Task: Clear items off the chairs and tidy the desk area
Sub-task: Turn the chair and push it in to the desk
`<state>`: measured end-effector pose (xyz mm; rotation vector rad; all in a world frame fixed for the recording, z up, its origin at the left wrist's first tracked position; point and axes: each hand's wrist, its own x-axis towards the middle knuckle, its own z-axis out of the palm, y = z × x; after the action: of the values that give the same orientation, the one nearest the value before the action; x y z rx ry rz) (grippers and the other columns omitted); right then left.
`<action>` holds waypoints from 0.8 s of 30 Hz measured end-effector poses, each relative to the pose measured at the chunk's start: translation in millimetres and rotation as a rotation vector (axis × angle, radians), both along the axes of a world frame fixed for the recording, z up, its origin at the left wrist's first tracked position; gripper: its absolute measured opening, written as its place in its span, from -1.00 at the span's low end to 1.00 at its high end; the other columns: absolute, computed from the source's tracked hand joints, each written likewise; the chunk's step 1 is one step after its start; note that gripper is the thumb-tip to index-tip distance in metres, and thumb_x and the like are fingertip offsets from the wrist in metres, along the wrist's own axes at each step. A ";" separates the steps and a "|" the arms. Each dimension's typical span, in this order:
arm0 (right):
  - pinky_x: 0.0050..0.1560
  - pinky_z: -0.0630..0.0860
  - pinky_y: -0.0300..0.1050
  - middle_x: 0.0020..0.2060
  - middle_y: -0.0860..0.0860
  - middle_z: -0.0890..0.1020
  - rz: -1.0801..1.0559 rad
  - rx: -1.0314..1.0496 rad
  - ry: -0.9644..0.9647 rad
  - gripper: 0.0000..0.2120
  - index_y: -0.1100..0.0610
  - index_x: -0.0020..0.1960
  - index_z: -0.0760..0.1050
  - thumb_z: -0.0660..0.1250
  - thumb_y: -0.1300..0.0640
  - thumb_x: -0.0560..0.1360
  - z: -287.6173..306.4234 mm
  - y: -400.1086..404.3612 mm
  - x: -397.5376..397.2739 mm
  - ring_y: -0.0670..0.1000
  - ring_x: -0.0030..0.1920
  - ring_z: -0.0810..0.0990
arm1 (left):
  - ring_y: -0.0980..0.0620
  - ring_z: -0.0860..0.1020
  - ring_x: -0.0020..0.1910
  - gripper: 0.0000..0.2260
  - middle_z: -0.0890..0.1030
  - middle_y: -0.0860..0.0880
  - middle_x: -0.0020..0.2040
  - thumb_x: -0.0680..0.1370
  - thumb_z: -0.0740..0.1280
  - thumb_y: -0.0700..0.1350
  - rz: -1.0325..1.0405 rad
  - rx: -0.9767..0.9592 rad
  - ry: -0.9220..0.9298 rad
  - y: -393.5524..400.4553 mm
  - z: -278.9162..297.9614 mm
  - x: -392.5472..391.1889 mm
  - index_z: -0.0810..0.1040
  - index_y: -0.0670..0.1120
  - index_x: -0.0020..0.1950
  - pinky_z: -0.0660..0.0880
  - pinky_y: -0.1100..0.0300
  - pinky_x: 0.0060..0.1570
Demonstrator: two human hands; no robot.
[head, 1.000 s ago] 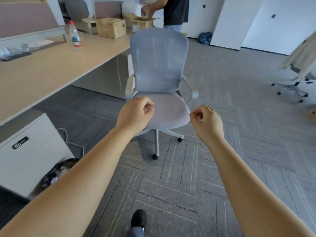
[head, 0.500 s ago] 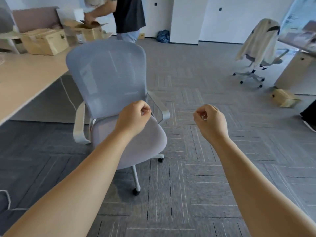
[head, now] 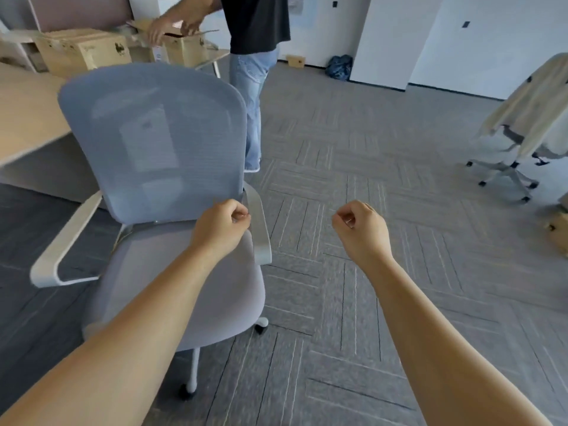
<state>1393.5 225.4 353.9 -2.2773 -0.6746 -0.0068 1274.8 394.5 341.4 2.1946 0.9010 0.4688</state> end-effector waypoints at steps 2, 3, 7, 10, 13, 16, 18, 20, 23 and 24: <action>0.00 0.50 0.02 -0.05 0.08 0.58 0.048 -0.020 0.039 -0.85 0.21 -0.05 0.53 0.24 0.17 0.48 -8.7 9.5 33.0 0.10 -0.01 0.54 | -0.10 0.53 0.10 -0.83 0.63 -0.09 0.07 0.51 0.26 -0.13 0.057 -0.043 0.038 0.7 -12.9 26.5 0.55 -0.15 0.03 0.32 0.22 -0.07; 0.00 0.49 0.01 -0.03 0.08 0.58 0.074 -0.027 0.058 -0.85 0.21 -0.04 0.53 0.24 0.16 0.49 -14.9 15.7 47.5 0.09 -0.01 0.53 | -0.10 0.53 0.11 -0.84 0.63 -0.10 0.08 0.50 0.26 -0.13 0.080 -0.063 0.056 2.2 -20.1 38.1 0.55 -0.15 0.02 0.35 0.19 -0.05; -0.07 0.42 -0.13 -0.05 0.03 0.55 0.201 -0.071 0.117 -0.84 0.21 -0.03 0.53 0.24 0.16 0.49 -49.4 49.9 95.8 -0.01 -0.06 0.48 | -0.11 0.51 0.14 -0.83 0.60 -0.11 0.14 0.50 0.24 -0.14 0.182 -0.140 0.114 14.7 -53.8 79.3 0.53 -0.15 0.04 0.39 0.13 0.06; -0.11 0.35 -0.17 -0.08 -0.01 0.51 0.270 -0.114 0.163 -0.85 0.20 -0.03 0.52 0.23 0.15 0.50 -76.9 81.1 128.9 -0.03 -0.07 0.46 | -0.12 0.48 0.20 -0.76 0.54 -0.12 0.22 0.50 0.25 -0.12 0.252 -0.203 0.191 32.1 -87.1 110.0 0.49 -0.15 0.14 0.37 0.10 0.16; -0.11 0.33 -0.19 -0.08 -0.04 0.50 0.322 -0.147 0.192 -0.86 0.18 -0.04 0.51 0.23 0.13 0.51 -103.5 113.6 162.3 -0.06 -0.07 0.45 | -0.15 0.43 0.27 -0.65 0.45 -0.16 0.30 0.49 0.27 -0.09 0.283 -0.262 0.281 55.2 -123.2 145.8 0.41 -0.15 0.25 0.34 0.05 0.24; -0.09 0.33 -0.20 -0.07 -0.06 0.50 0.378 -0.174 0.245 -0.94 0.09 -0.11 0.45 0.22 0.13 0.51 -132.7 146.8 196.2 -0.08 -0.05 0.45 | -0.19 0.39 0.27 -0.56 0.37 -0.19 0.32 0.48 0.29 -0.06 0.347 -0.351 0.348 78.1 -159.5 182.8 0.31 -0.17 0.31 0.34 0.04 0.21; -0.09 0.34 -0.20 -0.05 -0.04 0.52 0.398 -0.195 0.280 -0.94 0.08 -0.10 0.44 0.22 0.12 0.51 -153.6 165.4 216.8 -0.07 -0.04 0.46 | -0.22 0.38 0.27 -0.50 0.35 -0.22 0.33 0.47 0.32 -0.03 0.382 -0.387 0.373 89.9 -182.9 203.3 0.27 -0.21 0.32 0.35 0.01 0.20; -0.08 0.35 -0.19 -0.04 -0.02 0.53 0.411 -0.212 0.304 -0.92 0.11 -0.07 0.46 0.22 0.11 0.51 -173.9 180.5 234.3 -0.06 -0.04 0.47 | -0.21 0.37 0.29 -0.42 0.32 -0.21 0.35 0.45 0.34 0.01 0.413 -0.418 0.406 99.9 -204.5 219.5 0.22 -0.21 0.35 0.36 -0.01 0.20; -0.07 0.37 -0.17 -0.04 -0.02 0.52 0.433 -0.237 0.328 -0.85 0.16 0.01 0.48 0.23 0.11 0.50 -199.7 196.4 253.8 -0.06 -0.06 0.47 | -0.23 0.42 0.24 -0.37 0.35 -0.21 0.31 0.41 0.39 0.04 0.445 -0.433 0.445 110.5 -230.9 239.3 0.20 -0.18 0.33 0.39 -0.05 0.15; -0.08 0.37 -0.18 -0.05 -0.03 0.51 0.442 -0.250 0.325 -0.84 0.16 0.02 0.48 0.24 0.11 0.50 -206.5 200.0 258.1 -0.06 -0.07 0.46 | -0.23 0.44 0.20 -0.40 0.38 -0.21 0.28 0.40 0.40 0.01 0.454 -0.434 0.450 112.2 -237.6 244.1 0.22 -0.18 0.31 0.41 -0.05 0.11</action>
<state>1651.6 425.4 147.4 -2.2356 -1.0278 0.6767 1518.9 506.8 103.8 1.7122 1.5921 -0.0347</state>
